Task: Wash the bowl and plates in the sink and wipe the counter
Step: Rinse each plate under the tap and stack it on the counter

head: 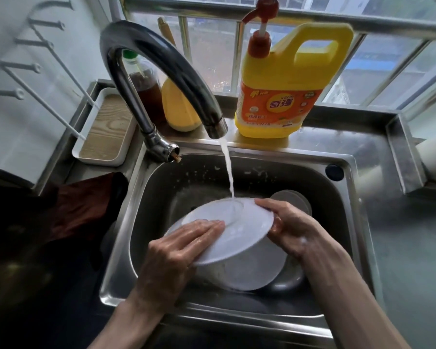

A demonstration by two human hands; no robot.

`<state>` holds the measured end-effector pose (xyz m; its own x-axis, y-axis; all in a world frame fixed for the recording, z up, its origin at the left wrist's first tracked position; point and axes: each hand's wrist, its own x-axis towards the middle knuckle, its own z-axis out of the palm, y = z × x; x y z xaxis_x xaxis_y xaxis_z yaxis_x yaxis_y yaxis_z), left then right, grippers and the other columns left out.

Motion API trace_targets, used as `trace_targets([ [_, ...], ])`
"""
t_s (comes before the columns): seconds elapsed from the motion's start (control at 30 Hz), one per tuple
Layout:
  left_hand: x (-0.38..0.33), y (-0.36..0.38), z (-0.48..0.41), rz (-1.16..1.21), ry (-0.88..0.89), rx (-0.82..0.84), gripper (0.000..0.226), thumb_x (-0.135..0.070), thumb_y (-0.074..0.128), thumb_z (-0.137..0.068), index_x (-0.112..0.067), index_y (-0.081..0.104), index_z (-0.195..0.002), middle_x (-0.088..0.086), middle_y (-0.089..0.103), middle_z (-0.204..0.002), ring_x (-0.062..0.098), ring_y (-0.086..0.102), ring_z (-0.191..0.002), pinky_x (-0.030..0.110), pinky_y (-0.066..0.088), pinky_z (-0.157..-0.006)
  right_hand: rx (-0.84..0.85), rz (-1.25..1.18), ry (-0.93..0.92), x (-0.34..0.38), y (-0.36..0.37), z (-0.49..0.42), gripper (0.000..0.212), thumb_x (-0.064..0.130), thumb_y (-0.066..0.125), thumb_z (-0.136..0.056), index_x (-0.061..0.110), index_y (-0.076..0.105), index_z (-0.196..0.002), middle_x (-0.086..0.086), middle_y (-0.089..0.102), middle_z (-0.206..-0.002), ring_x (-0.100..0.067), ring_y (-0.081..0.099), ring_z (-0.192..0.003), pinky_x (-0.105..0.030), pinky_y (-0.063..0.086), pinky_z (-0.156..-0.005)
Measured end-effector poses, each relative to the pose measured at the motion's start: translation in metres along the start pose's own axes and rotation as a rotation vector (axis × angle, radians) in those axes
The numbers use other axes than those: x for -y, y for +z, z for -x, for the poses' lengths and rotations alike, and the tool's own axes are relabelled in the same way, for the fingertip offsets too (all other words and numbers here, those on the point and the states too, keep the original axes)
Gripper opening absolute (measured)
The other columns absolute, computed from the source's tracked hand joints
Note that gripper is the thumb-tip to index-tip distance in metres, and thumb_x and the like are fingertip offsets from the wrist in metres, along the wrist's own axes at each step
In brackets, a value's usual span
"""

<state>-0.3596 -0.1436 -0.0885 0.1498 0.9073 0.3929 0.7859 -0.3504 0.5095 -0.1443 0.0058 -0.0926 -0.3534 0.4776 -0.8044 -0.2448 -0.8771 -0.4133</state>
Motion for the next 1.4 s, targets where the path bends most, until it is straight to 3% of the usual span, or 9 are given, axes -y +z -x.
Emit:
trace_targets([
  [0.07, 0.004, 0.000, 0.003, 0.024, -0.030, 0.012, 0.063, -0.005, 0.086, -0.080, -0.021, 0.064, -0.137, -0.004, 0.062, -0.142, 0.014, 0.057, -0.135, 0.044, 0.049, -0.111, -0.016, 0.060, -0.007, -0.002, -0.006, 0.000, 0.038, 0.004, 0.068, -0.092, -0.009, 0.066, -0.127, -0.024, 0.069, -0.129, -0.027, 0.068, -0.099, -0.034, 0.060, -0.089],
  [0.2, 0.016, -0.006, 0.009, 0.103, -0.507, -0.011, 0.090, 0.011, 0.080, -0.077, -0.036, 0.052, -0.148, -0.015, 0.043, -0.158, 0.007, 0.032, -0.151, 0.040, 0.036, -0.121, -0.012, 0.159, -0.075, -0.007, -0.015, 0.005, 0.031, 0.000, 0.061, -0.098, 0.002, 0.068, -0.129, -0.016, 0.075, -0.116, -0.018, 0.075, -0.078, -0.025, 0.061, -0.062],
  [0.3, 0.019, -0.010, 0.001, 0.586, -0.982, -0.216, 0.060, 0.003, 0.056, -0.100, -0.031, 0.051, -0.149, -0.010, 0.050, -0.154, 0.007, 0.047, -0.141, 0.038, 0.040, -0.118, -0.029, 0.162, -0.107, -0.011, -0.020, 0.005, 0.039, 0.002, 0.063, -0.098, 0.010, 0.065, -0.136, -0.013, 0.075, -0.120, -0.022, 0.076, -0.092, -0.026, 0.061, -0.064],
  [0.4, 0.019, -0.009, -0.012, 1.130, -1.248, -0.268, 0.035, -0.022, 0.046, -0.108, -0.020, 0.060, -0.140, 0.008, 0.071, -0.128, 0.024, 0.071, -0.113, 0.043, 0.055, -0.094, -0.003, 0.177, -0.130, -0.016, -0.022, 0.005, 0.042, 0.004, 0.063, -0.099, 0.016, 0.064, -0.139, -0.012, 0.075, -0.122, -0.026, 0.075, -0.103, -0.031, 0.063, -0.070],
  [0.53, 0.021, -0.001, -0.023, 1.088, -1.233, -0.191, 0.056, -0.024, 0.080, -0.083, -0.022, 0.059, -0.135, 0.009, 0.076, -0.117, 0.026, 0.076, -0.099, 0.037, 0.062, -0.078, -0.049, 0.222, -0.179, -0.023, -0.022, 0.006, 0.036, 0.007, 0.062, -0.101, 0.019, 0.065, -0.135, -0.012, 0.076, -0.119, -0.032, 0.072, -0.113, -0.039, 0.064, -0.084],
  [0.7, 0.027, 0.004, -0.027, 1.173, -1.184, -0.120, 0.056, -0.010, 0.079, -0.083, -0.024, 0.060, -0.134, 0.011, 0.075, -0.118, 0.032, 0.074, -0.104, 0.039, 0.064, -0.078, -0.152, 0.316, -0.247, -0.025, -0.022, 0.013, 0.022, 0.020, 0.064, -0.102, 0.014, 0.072, -0.121, -0.012, 0.078, -0.108, -0.026, 0.076, -0.095, -0.034, 0.061, -0.072],
  [0.87, 0.033, 0.003, -0.022, 1.101, -1.124, 0.076, 0.059, -0.013, 0.082, -0.080, -0.028, 0.063, -0.134, 0.007, 0.072, -0.124, 0.030, 0.072, -0.109, 0.045, 0.062, -0.086, -0.228, 0.572, -0.394, -0.025, -0.015, 0.003, 0.027, 0.045, 0.072, -0.094, 0.022, 0.077, -0.109, -0.001, 0.080, -0.101, -0.020, 0.077, -0.094, -0.042, 0.062, -0.084],
  [1.23, 0.019, 0.019, -0.013, 1.243, -1.201, -0.100, 0.063, -0.006, 0.083, -0.078, -0.025, 0.061, -0.134, 0.009, 0.074, -0.120, 0.030, 0.074, -0.107, 0.040, 0.063, -0.077, -0.554, 0.588, -0.531, -0.041, 0.002, -0.009, 0.049, 0.045, 0.045, -0.108, 0.013, 0.067, -0.078, -0.003, 0.069, -0.074, -0.020, 0.065, -0.074, -0.037, 0.050, -0.067],
  [1.4, 0.028, 0.015, -0.016, 1.232, -1.159, -0.044, 0.064, -0.003, 0.082, -0.080, -0.024, 0.059, -0.136, 0.009, 0.073, -0.123, 0.030, 0.073, -0.109, 0.041, 0.063, -0.081, -0.486, 1.000, -0.683, -0.041, 0.007, -0.012, 0.036, 0.033, 0.037, -0.112, 0.021, 0.062, -0.135, 0.001, 0.066, -0.120, -0.021, 0.060, -0.120, -0.028, 0.040, -0.091],
])
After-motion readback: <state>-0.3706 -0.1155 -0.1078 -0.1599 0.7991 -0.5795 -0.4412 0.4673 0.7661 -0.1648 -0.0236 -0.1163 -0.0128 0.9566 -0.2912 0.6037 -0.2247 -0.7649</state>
